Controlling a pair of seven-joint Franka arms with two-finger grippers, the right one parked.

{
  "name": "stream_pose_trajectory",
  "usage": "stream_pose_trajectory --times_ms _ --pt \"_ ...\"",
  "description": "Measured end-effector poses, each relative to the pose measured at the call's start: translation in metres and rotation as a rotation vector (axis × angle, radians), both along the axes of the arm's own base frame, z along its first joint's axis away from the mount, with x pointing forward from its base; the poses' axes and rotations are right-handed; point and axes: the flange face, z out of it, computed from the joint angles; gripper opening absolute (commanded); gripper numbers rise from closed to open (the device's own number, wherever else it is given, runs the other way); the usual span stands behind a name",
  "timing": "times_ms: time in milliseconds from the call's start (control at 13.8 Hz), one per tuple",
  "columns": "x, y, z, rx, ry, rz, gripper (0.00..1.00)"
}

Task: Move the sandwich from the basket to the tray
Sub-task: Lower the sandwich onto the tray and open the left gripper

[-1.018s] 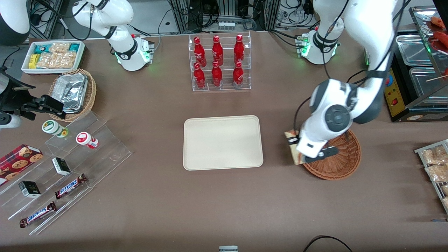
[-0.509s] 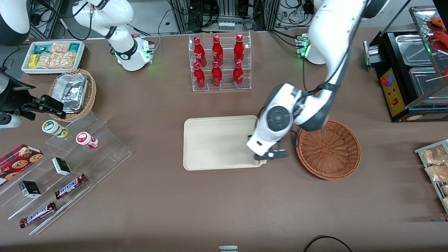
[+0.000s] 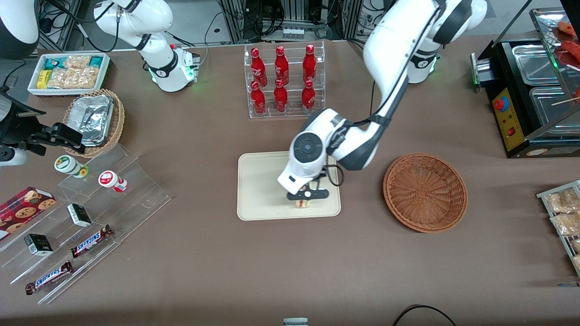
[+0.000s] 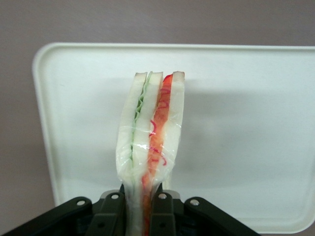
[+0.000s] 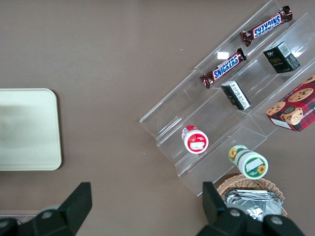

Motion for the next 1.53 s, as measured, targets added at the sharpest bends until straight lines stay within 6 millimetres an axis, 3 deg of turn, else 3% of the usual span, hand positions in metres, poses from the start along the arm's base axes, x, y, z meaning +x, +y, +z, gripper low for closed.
stream_pose_trajectory --times_ms 145,291,727,1091,1164,1382,1527 --pt "-0.007 -0.022 -0.011 0.011 0.01 0.025 0.0" --pt "-0.008 -0.031 -0.017 0.015 0.015 0.032 0.0" --pt "-0.011 -0.033 -0.017 0.038 0.033 0.061 0.0" --pt "-0.017 -0.038 -0.029 0.054 0.044 0.088 0.0" --pt "-0.019 -0.039 -0.032 0.057 0.045 0.092 0.07" --pt "-0.021 -0.043 -0.036 0.054 0.042 0.097 1.0" --pt "-0.02 -0.044 -0.037 0.045 0.033 0.1 1.0"
